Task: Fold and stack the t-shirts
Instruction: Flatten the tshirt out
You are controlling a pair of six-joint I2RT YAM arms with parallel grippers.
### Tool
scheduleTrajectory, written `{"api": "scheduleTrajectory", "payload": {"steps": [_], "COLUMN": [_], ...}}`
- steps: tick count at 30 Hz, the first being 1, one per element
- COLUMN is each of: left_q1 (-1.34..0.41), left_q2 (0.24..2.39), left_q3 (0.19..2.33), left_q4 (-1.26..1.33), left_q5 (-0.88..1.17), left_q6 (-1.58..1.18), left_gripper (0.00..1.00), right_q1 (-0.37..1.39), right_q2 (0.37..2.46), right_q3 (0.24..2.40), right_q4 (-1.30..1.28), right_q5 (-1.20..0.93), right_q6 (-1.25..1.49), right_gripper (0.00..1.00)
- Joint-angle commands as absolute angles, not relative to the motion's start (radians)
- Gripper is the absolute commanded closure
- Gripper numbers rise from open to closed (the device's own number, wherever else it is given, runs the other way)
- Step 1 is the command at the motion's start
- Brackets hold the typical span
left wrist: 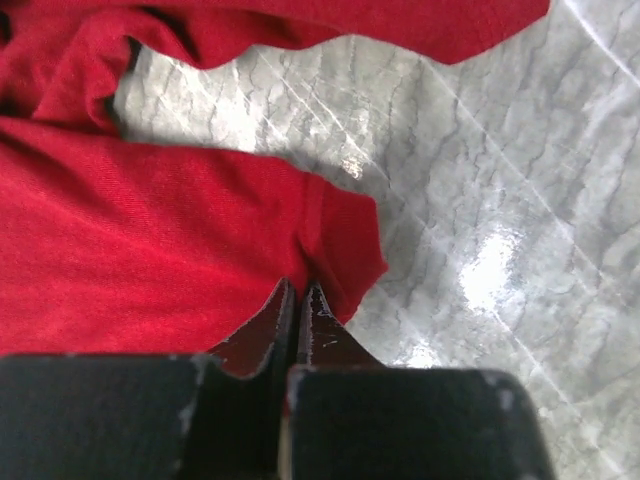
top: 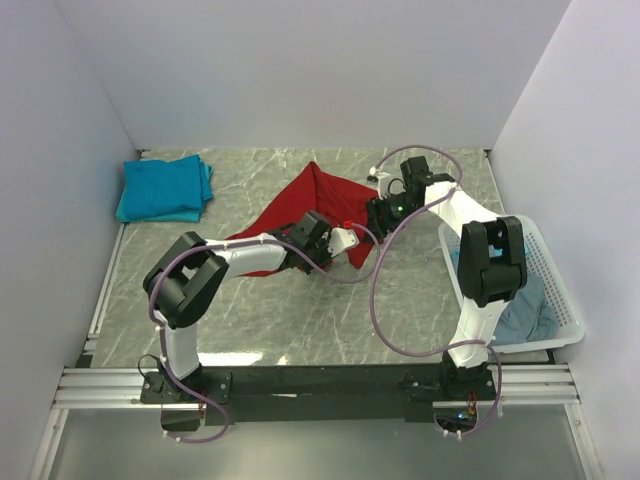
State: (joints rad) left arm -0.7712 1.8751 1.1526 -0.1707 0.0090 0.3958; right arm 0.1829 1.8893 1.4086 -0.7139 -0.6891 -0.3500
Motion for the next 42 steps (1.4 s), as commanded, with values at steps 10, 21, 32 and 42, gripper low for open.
{"api": "scheduleTrajectory", "payload": {"steps": [10, 21, 32, 42], "left_q1": [-0.66, -0.604, -0.428, -0.377], "left_q2": [1.522, 1.333, 1.148, 0.807], "left_q3": [0.96, 0.9, 0.926, 1.172], "left_q4": [-0.04, -0.081, -0.107, -0.15], "left_q5": [0.107, 0.166, 0.268, 0.196], "left_q6": [0.118, 0.032, -0.046, -0.026], "left_gripper": [1.0, 1.0, 1.0, 1.0], "right_q1": [0.302, 0.436, 0.426, 0.396], "right_q2": [1.939, 2.005, 1.815, 1.314], "right_q3": [1.454, 1.459, 1.52, 1.798], "right_q4": [-0.703, -0.661, -0.692, -0.844], "right_q5": [-0.562, -0.282, -0.181, -0.158], "right_q6": [-0.262, -0.201, -0.255, -0.526], "right_gripper": [0.4, 0.41, 1.0, 1.0]}}
